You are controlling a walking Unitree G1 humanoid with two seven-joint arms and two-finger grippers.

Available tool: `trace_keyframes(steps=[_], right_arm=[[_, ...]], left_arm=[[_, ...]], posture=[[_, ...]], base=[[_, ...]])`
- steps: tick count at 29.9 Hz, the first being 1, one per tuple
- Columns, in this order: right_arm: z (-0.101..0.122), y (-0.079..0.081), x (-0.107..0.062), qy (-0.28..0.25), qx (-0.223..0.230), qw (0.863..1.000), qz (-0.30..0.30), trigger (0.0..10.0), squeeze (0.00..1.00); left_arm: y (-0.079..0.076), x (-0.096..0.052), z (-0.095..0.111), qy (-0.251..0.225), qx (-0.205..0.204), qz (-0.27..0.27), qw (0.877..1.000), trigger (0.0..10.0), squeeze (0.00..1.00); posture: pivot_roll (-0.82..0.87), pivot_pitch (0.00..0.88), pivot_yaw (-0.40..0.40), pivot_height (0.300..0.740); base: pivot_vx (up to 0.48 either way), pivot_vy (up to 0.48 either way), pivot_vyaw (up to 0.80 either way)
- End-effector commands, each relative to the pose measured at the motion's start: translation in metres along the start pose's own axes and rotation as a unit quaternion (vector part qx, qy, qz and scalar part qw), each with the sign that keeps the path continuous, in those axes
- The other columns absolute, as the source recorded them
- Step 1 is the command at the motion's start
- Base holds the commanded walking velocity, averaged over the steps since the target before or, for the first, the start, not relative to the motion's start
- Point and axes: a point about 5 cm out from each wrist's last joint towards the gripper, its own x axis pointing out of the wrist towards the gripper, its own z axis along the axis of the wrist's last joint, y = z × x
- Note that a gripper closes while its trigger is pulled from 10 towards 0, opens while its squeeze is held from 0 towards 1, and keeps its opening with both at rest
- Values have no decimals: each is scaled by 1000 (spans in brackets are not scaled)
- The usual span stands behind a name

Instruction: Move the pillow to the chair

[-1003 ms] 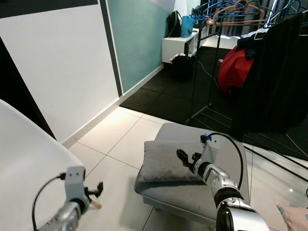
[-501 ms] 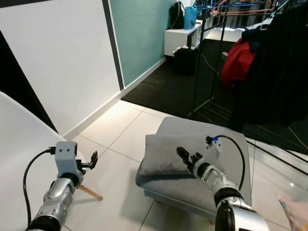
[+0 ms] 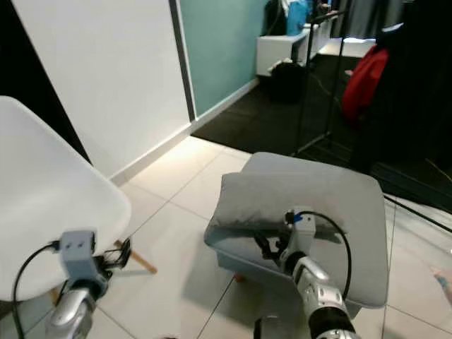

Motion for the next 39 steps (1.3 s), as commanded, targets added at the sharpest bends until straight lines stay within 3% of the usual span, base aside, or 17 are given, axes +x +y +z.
trace_keyframes(steps=[1,5,6,7,9,12,16,18,20,25,26,27,28,29,31,36,39], right_arm=[[7,1,3,-5,2,1000,4,10000,0],[9,1,4,-7,12,1000,4,10000,0],[20,3,12,-15,44,999,25,10000,0],[20,3,12,-15,44,999,25,10000,0],[34,5,21,-28,93,995,37,10000,0],[43,10,26,-36,126,990,53,10000,0],[44,16,28,-32,133,988,76,10000,0],[49,18,31,-45,182,978,88,10000,0],[50,19,33,-49,201,975,84,10000,0],[49,20,36,-47,203,976,67,10000,0],[53,16,37,-61,231,970,49,10000,0],[53,16,37,-61,231,970,49,10000,0],[58,13,37,-77,264,961,44,10000,0],[62,10,37,-95,297,949,38,10000,0],[64,8,36,-105,318,941,35,10000,0],[67,3,36,-121,350,929,12,10000,0],[70,-3,34,-127,345,930,2,10000,0]], left_arm=[[10,7,12,-14,5,8,1000,10000,0],[13,9,16,-17,3,14,1000,10000,0],[10,16,32,-38,8,5,999,10000,0],[10,16,32,-38,8,5,999,10000,0],[6,21,45,-53,14,-3,998,10000,0],[5,18,54,-60,26,-12,998,10000,0],[9,16,61,-65,25,-11,997,10000,0],[16,13,68,-72,24,-6,997,10000,0],[19,10,72,-72,32,-9,997,10000,0],[22,3,80,-72,45,-20,996,10000,0],[24,-1,89,-77,52,-29,995,10000,0],[24,-1,89,-77,52,-29,995,10000,0],[24,-3,96,-80,56,-31,995,10000,0],[25,-3,102,-85,56,-33,994,10000,0],[25,-4,106,-88,55,-34,994,10000,0],[23,-6,116,-93,66,-42,993,10000,0],[22,-9,122,-98,70,-46,992,10000,0]], posture=[[-157,103,3,561],[-156,101,5,556],[-140,122,4,546],[-140,122,4,546],[-127,150,13,536],[-106,177,18,521],[-94,210,31,511],[-59,232,40,501],[-34,262,61,496],[-17,280,64,486],[43,318,79,476],[43,318,79,476],[54,325,79,471],[72,292,80,466],[72,292,80,461],[107,324,91,446],[127,330,83,436]], base=[[0,0,0],[0,0,0],[0,0,0],[0,0,0],[0,0,0],[0,0,0],[0,0,0],[0,0,0],[0,0,0],[0,0,0],[0,0,0],[0,0,0],[0,0,0],[0,0,0],[0,0,0],[0,0,0],[0,0,0]])
